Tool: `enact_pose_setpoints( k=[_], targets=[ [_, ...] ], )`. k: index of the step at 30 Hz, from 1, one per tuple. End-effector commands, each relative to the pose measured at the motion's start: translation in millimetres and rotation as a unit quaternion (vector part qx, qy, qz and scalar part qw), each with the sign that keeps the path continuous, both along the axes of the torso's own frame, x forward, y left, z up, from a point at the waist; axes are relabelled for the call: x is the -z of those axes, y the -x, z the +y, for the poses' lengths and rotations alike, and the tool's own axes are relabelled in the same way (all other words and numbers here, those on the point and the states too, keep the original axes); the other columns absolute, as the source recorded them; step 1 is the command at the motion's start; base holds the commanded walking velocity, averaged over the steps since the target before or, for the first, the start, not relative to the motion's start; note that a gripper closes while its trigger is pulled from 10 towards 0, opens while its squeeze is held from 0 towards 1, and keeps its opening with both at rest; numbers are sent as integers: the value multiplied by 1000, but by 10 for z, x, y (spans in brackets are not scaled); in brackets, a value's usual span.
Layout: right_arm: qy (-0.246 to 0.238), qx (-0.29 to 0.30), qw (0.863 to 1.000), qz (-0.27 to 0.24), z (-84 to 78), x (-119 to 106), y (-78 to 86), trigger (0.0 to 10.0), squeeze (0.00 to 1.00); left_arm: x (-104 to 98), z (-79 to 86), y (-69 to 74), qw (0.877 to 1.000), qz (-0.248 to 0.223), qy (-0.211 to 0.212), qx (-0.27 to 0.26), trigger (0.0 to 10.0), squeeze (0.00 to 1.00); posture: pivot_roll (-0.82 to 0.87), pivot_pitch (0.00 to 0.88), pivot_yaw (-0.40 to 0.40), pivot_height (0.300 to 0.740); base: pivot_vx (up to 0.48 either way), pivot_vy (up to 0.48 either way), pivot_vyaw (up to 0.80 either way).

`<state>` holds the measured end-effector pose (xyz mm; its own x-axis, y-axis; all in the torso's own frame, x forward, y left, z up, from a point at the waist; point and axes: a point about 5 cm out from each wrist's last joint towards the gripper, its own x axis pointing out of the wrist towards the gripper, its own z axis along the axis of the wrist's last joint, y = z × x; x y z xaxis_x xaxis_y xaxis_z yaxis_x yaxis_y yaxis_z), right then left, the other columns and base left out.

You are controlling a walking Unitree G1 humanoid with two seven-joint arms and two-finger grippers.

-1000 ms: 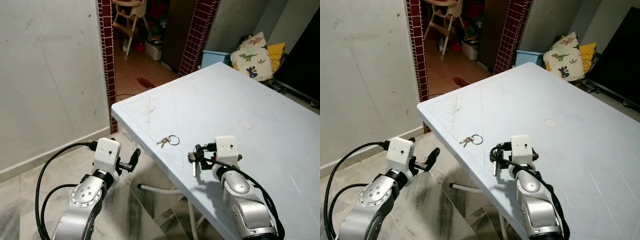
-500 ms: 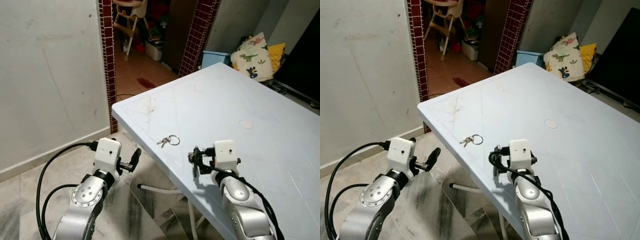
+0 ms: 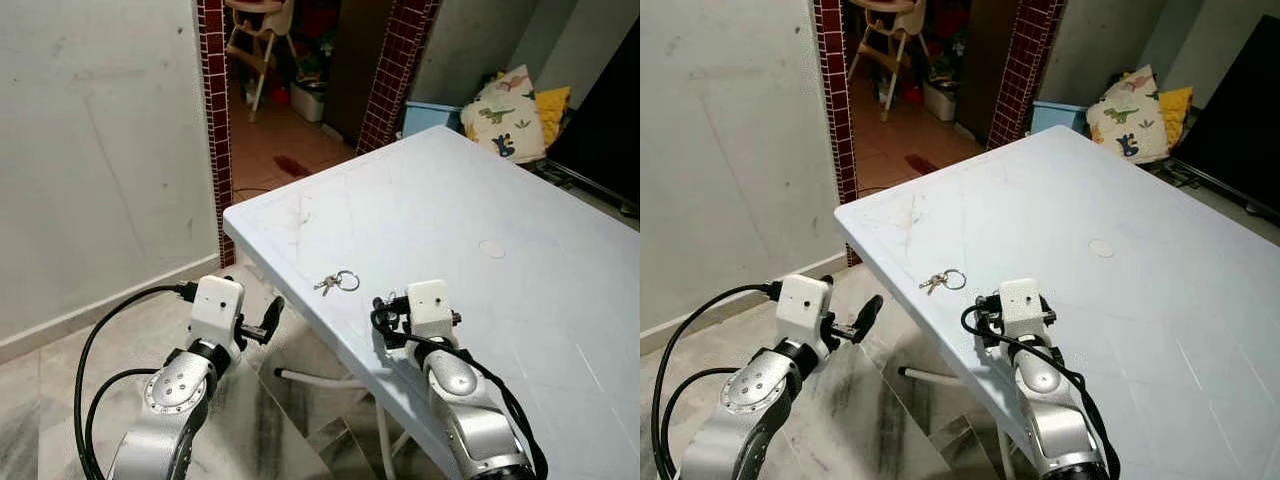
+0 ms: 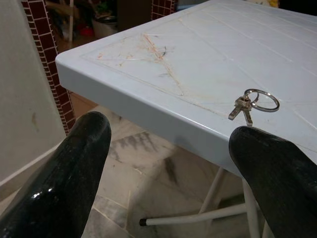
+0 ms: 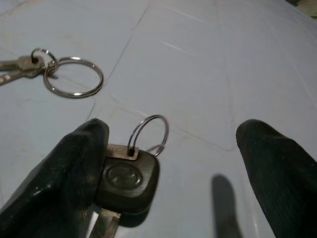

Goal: Hang keys on a hook

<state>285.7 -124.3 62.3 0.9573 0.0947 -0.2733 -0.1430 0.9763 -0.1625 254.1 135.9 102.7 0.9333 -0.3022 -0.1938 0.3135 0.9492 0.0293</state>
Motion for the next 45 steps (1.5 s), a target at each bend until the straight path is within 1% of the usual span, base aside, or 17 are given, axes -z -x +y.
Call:
enact_pose_setpoints(
  k=[1, 4, 9, 10, 14, 18, 21, 25, 31, 34, 45],
  targets=[
    [15, 6, 1000, -5, -35, 11, -25, 10000, 0, -27, -27, -9, 1000, -5, 2, 3, 10000, 0, 134, 0, -138, 740, 0, 0, 0],
    [25, 12, 1000, -5, -55, 44, -30, 10000, 0, -28, -25, -8, 1000, -5, 3, 1, 10000, 0, 134, 0, -138, 740, 0, 0, 0],
    [25, 18, 999, -10, -79, 48, -66, 10000, 0, -30, -32, -5, 1000, -5, 3, 1, 10000, 0, 141, 0, -139, 740, 0, 0, 0],
    [28, 29, 999, -12, -105, 48, -82, 0, 0, -30, -33, -6, 1000, -5, 3, 1, 10000, 0, 141, 0, -139, 740, 0, 0, 0],
    [25, 48, 999, -4, -141, 58, -110, 0, 0, -29, -34, -6, 1000, -5, 3, 2, 10000, 0, 141, 0, -139, 740, 0, 0, 0],
    [8, 60, 998, 5, -148, 72, -126, 0, 0, -30, -32, -8, 1000, -4, 2, 2, 10000, 0, 141, 0, -138, 740, 0, 0, 0],
    [-14, 67, 997, 21, -124, 112, -115, 0, 0, -30, -28, -8, 1000, -3, 1, 2, 10000, 0, 143, 0, -138, 740, 0, 0, 0],
    [-26, 67, 997, 31, -103, 135, -110, 0, 0, -29, -26, -7, 1000, -3, 1, 2, 10000, 0, 144, 0, -137, 740, 0, 0, 0],
    [-70, 73, 993, 63, -72, 179, -106, 0, 0, -30, -21, -6, 1000, -3, -1, 1, 10000, 0, 147, 0, -139, 740, 0, 0, 0],
    [-69, 67, 993, 63, -68, 172, -114, 0, 0, -28, -20, -6, 1000, -3, -1, 0, 10000, 0, 147, 0, -139, 740, 0, 0, 0],
    [-85, 55, 993, 63, -31, 136, -126, 0, 0, -29, -21, -12, 1000, -4, 0, -1, 10000, 0, 147, 0, -140, 740, 0, 0, 0]
  ],
)
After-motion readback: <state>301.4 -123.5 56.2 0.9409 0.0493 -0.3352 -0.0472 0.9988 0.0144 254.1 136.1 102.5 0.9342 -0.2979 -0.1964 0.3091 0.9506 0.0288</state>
